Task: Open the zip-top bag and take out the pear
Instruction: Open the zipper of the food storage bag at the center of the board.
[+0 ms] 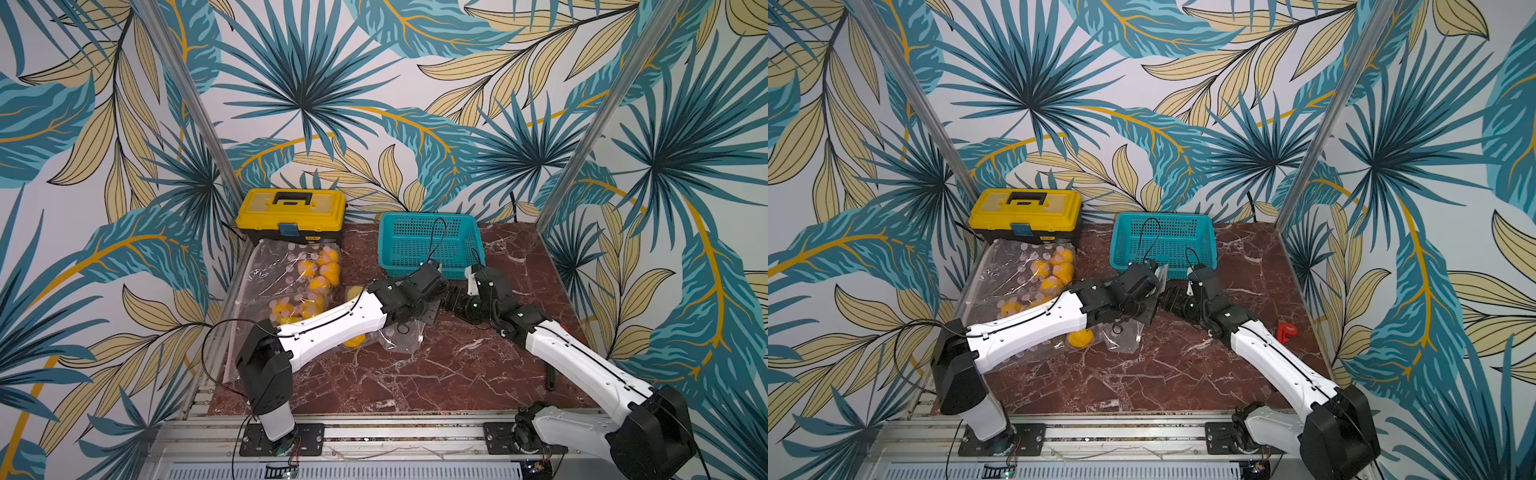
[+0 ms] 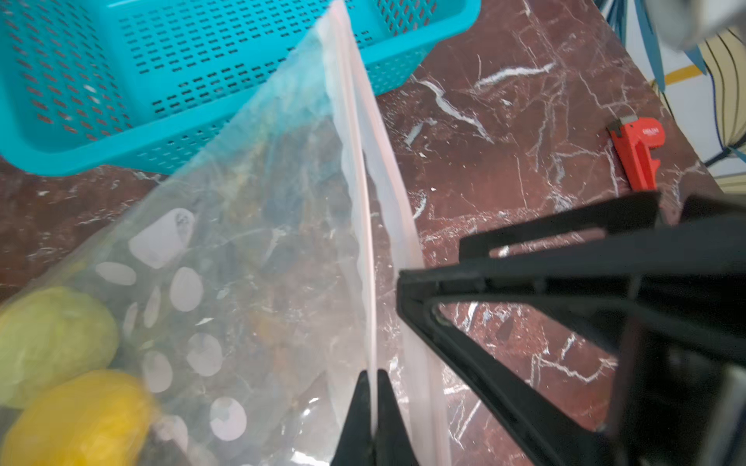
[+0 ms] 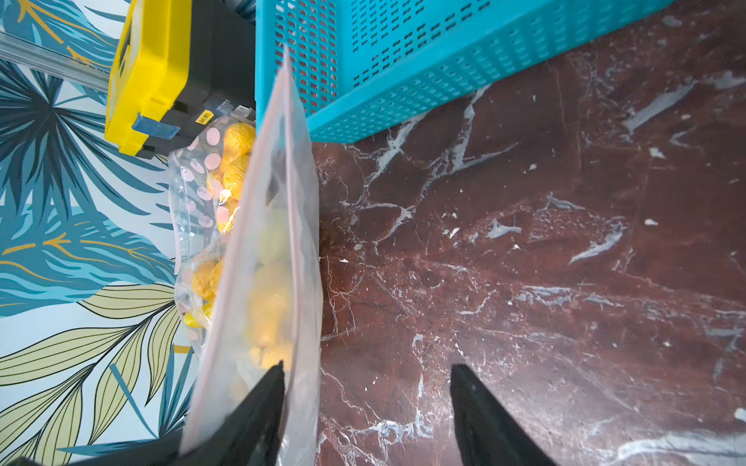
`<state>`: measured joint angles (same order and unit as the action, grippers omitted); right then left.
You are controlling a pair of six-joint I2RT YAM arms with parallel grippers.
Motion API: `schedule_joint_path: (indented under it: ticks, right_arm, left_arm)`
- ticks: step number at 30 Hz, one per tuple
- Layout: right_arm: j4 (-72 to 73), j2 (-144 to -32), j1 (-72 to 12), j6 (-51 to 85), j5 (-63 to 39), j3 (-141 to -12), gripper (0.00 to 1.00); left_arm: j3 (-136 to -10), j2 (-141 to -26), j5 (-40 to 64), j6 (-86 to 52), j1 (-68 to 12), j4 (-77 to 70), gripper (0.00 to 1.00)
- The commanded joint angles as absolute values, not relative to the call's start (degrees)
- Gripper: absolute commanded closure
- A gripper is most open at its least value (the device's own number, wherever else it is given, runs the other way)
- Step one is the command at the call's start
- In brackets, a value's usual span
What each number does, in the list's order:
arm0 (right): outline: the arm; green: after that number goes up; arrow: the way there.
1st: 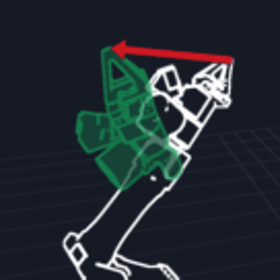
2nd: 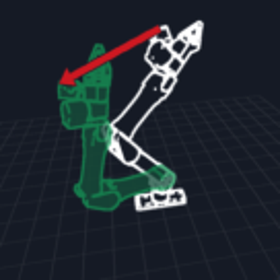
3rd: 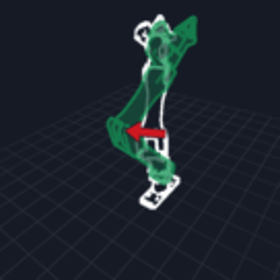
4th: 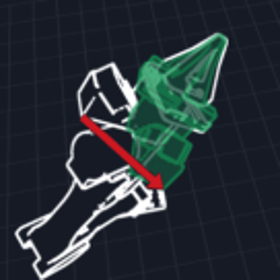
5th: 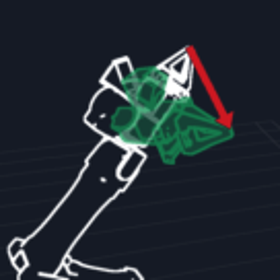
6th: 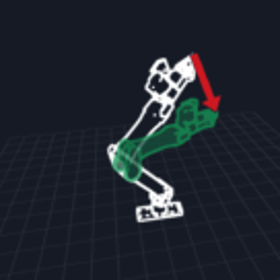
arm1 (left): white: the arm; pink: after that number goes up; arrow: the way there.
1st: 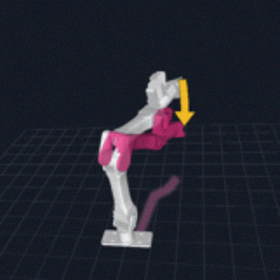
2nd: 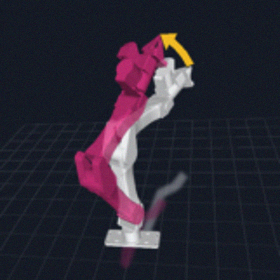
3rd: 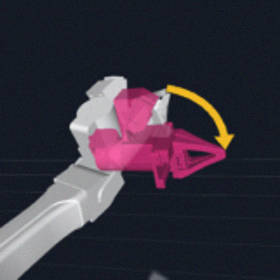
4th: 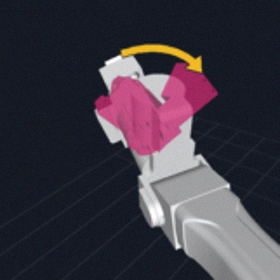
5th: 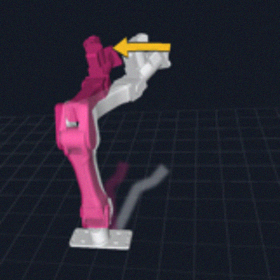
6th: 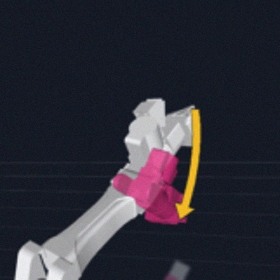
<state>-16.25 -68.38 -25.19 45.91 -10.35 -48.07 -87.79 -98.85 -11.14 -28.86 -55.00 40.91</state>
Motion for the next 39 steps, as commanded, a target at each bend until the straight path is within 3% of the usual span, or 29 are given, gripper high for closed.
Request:
schedule_joint_path:
  ticks: [1, 10, 13, 22, 25, 29, 39]
  right_arm:
    - [-15.7, -69.4, -24.6, 46.2, -12.1, -46.2, 0.44]
    - [-21.0, -69.1, -21.8, 43.5, -7.8, -42.7, 0.91]
    - [-23.8, -68.9, -20.9, 42.4, -4.9, -41.5, 0.99]
    - [-30.4, -67.0, -20.2, 43.5, 1.6, -39.8, 1.0]
    - [-32.6, -65.5, -20.2, 43.6, -2.2, -42.8, 0.99]
    - [-36.8, -62.2, -20.2, 44.8, -6.2, -48.7, 0.76]
    - [-23.1, -61.7, -21.5, 61.4, -17.6, -51.5, 0.76]
  left_arm:
    - [-89.5, -98.0, -15.4, -30.6, -55.6, 39.6, 1.0]
    - [-88.9, -96.6, -21.7, -29.8, -57.7, 39.6, 1.0]
    - [-88.2, -95.1, -24.2, -29.3, -58.0, 39.6, 1.0]
    - [-87.6, -94.2, -29.8, -28.1, -58.7, 39.6, 1.0]
    - [-88.6, -95.5, -27.5, -28.2, -58.8, 39.6, 1.0]
    - [-89.3, -97.2, -25.8, -28.7, -59.1, 39.6, 1.0]
    - [-89.8, -98.4, -26.0, -29.1, -60.4, 38.1, 1.0]
